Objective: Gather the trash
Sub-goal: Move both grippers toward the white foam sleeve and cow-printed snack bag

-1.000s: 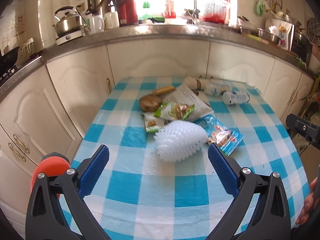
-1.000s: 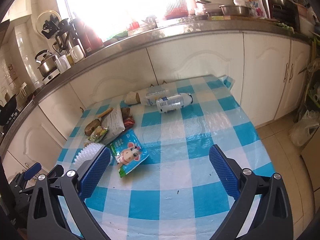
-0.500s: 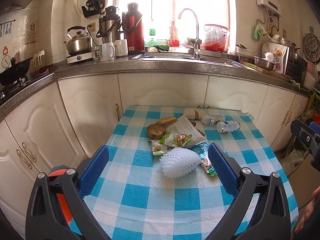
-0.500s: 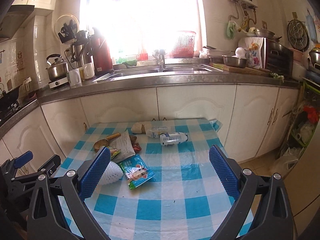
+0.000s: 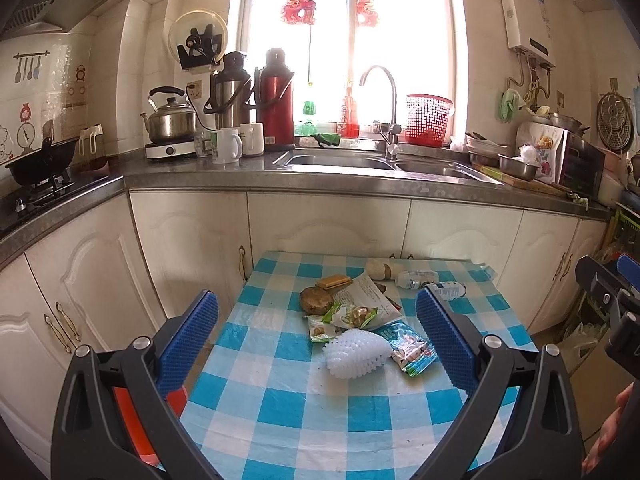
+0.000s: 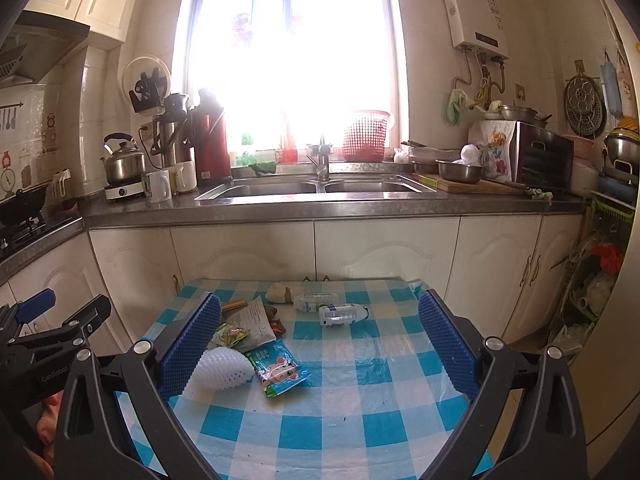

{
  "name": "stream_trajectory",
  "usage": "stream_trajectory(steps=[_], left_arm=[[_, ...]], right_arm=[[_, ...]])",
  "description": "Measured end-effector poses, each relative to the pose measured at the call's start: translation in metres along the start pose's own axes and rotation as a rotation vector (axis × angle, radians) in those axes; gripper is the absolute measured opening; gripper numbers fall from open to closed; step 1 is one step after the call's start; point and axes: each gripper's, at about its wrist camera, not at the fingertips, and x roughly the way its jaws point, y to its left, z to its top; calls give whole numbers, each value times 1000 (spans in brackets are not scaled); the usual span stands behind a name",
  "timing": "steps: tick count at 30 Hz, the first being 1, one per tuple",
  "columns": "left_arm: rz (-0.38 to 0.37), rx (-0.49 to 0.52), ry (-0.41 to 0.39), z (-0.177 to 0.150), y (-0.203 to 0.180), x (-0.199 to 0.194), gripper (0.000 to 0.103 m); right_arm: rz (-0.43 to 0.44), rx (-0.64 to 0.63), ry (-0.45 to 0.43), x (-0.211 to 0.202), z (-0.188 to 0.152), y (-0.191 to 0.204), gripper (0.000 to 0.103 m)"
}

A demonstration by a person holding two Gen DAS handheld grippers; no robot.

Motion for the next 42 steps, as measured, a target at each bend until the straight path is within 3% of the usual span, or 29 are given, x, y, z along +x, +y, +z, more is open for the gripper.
stream_trajectory(steps=[11, 21, 35, 42], left_arm=[[-2, -8, -21, 4, 5, -12, 100], [-11, 0, -2, 3, 5, -7, 100], [7, -10, 88, -14, 9, 34, 100], [13, 10, 113, -27, 12, 56, 100]], right_arm=[[0, -26, -67, -21, 6, 11, 98], [-5, -29, -67, -17, 3, 12, 98], [8, -11, -12, 23, -12, 6, 98], [73, 10, 13, 52, -23, -1, 98]])
